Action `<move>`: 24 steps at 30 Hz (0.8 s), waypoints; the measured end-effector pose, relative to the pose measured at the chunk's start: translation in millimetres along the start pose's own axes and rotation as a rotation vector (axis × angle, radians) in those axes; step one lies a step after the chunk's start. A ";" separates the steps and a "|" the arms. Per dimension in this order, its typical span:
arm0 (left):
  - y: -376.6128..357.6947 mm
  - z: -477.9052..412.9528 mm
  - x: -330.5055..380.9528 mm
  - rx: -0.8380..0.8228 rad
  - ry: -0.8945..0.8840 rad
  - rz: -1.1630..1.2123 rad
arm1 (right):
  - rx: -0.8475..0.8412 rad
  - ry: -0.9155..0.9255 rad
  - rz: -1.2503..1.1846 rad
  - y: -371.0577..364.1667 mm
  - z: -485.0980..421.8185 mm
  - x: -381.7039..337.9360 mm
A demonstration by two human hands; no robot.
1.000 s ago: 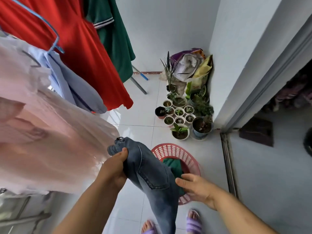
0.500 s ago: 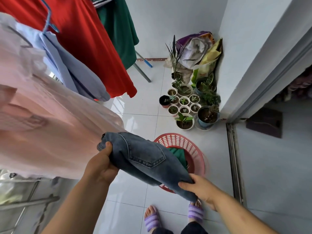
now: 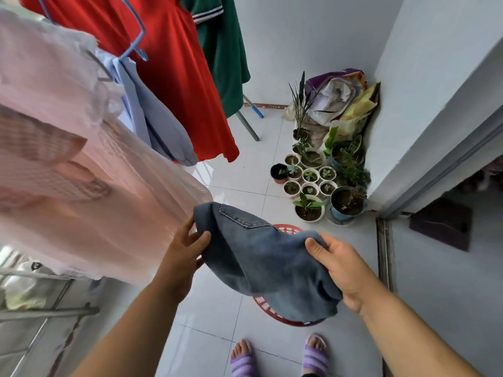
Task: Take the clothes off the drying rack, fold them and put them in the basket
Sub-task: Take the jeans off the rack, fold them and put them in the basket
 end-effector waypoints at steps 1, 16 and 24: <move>-0.8 -1.4 -12.6 0.014 0.078 -0.022 | -0.008 0.012 -0.058 -3.6 -1.0 -3.0; 3.4 -3.5 -30.7 0.204 0.130 0.067 | 0.217 -0.037 0.163 46.0 -4.6 13.8; 8.0 10.7 -46.8 0.011 0.212 -0.315 | 0.167 -0.141 -0.244 24.1 -6.7 25.5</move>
Point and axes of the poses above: each hand's wrist, its own z-axis away from the middle knuckle, its own y-axis out of the back of the hand, x = y × z, the point moved 3 cm from there along -z, towards the middle knuckle, and after that the axes turned 3 degrees about -x, right-handed, at the moved point
